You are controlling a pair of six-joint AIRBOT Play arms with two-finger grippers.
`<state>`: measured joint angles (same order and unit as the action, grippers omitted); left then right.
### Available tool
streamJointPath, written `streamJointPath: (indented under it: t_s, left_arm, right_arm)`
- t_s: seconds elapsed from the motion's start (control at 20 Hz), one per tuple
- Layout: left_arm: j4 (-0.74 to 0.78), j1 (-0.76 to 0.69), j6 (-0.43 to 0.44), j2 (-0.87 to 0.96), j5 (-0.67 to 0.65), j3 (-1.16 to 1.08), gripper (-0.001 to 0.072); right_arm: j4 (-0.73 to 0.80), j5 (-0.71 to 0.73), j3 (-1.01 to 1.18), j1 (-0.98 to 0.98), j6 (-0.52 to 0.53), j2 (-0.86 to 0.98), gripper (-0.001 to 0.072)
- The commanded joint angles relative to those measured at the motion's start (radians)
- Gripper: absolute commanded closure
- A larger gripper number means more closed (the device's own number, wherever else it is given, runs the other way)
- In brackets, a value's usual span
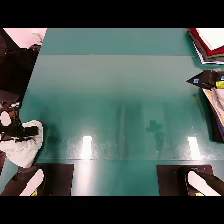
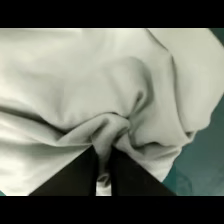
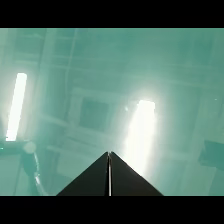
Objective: Fold the shirts.
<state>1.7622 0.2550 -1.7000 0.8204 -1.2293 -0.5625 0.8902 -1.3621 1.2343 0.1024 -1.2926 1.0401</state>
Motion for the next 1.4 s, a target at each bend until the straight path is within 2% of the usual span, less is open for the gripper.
streamJointPath:
  t_s: [0.0,0.15,0.3,0.4,0.55,0.8,0.95,1.05,1.1,1.15,1.2,1.35]
  left_arm:
    - [-0.011,0.001,-0.02,-0.002,0.032,-0.069,0.0683]
    - [-0.18,-0.057,0.091,-0.003,-0.008,-0.378,0.0683]
    - [-0.4,-0.216,0.178,-0.002,-0.03,-0.751,0.0684]
    - [-0.506,-0.338,0.198,0.018,-0.029,-0.959,0.0685]
    - [-0.552,-0.501,0.221,0.087,-0.033,-1.184,0.0684]
    - [-0.595,-0.708,0.309,0.321,-0.067,-1.275,0.0683]
    - [-0.674,-0.788,0.378,0.549,-0.13,-1.275,0.0683]
    - [-0.707,-0.81,0.391,0.697,-0.139,-1.275,0.068]
    - [-0.708,-0.809,0.391,0.758,-0.13,-1.275,0.0478]
    - [-0.708,-0.798,0.386,0.8,-0.122,-1.275,0.0106]
    - [-0.707,-0.777,0.356,0.826,-0.132,-1.275,-0.0011]
    - [-0.708,-0.66,0.338,0.806,-0.257,-1.275,-0.0003]
  right_arm:
    - [-0.001,0.001,0.002,-0.001,0.0,-0.001,0.0695]
    - [0.0,0.007,0.065,-0.001,0.0,-0.001,0.0695]
    - [0.0,0.042,0.176,-0.001,0.0,0.0,0.0695]
    - [0.0,0.077,0.237,-0.001,0.0,0.0,0.0695]
    - [0.0,0.1,0.301,-0.001,-0.001,0.0,0.0695]
    - [0.0,0.095,0.339,-0.001,-0.001,-0.001,0.0695]
    - [0.0,0.069,0.339,-0.001,-0.001,-0.001,0.0695]
    - [0.0,0.041,0.339,-0.001,-0.001,-0.001,0.0695]
    - [0.0,0.029,0.339,-0.001,-0.001,-0.001,0.0695]
    - [0.001,0.02,0.339,-0.001,-0.001,-0.001,0.0695]
    - [0.001,0.015,0.339,-0.001,-0.001,-0.001,0.0695]
    - [0.002,0.021,0.338,-0.001,-0.001,0.0,0.0695]
